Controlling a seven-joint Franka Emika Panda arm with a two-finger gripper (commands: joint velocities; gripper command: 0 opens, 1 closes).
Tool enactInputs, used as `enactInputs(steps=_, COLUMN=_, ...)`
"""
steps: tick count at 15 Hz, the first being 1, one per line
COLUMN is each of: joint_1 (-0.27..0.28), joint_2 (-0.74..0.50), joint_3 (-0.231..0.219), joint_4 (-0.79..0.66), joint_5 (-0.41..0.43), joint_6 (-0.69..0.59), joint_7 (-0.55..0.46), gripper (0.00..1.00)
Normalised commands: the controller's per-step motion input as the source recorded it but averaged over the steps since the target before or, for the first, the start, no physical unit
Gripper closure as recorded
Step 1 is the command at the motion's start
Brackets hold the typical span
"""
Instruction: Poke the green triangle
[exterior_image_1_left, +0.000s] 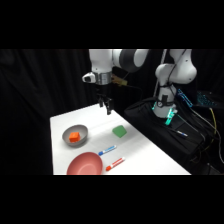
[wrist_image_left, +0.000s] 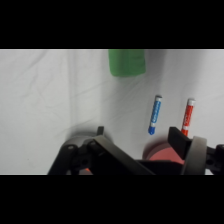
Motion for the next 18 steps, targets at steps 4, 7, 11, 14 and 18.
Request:
enactInputs(steps=4, joint_1=-0.017, joint_2=-0.09, joint_3=0.008, joint_4=-0.11, joint_5=0.018, joint_6=0.05, joint_7=0.06, gripper=0.00)
enactInputs(steps=7, joint_1=-0.031, joint_2=-0.31, joint_3=-0.007, joint_4=-0.39, joint_5=0.027, joint_6=0.20, joint_7=0.13, gripper=0.00)
enactInputs(steps=11, joint_1=-0.048, joint_2=-0.38, joint_3=-0.025, joint_4=-0.46, joint_5=0.033, joint_6=0.24, joint_7=0.04, gripper=0.00)
enactInputs(steps=14, joint_1=-0.063, joint_2=-0.31, joint_3=-0.060, joint_4=-0.41, joint_5=0.073, joint_6=0.31, joint_7=-0.15, gripper=0.39)
enactInputs(steps=18, joint_1=-0.046, joint_2=-0.19, joint_3=-0.065, joint_4=-0.34, joint_5=0.169, joint_6=0.34, joint_7=-0.29, gripper=0.88)
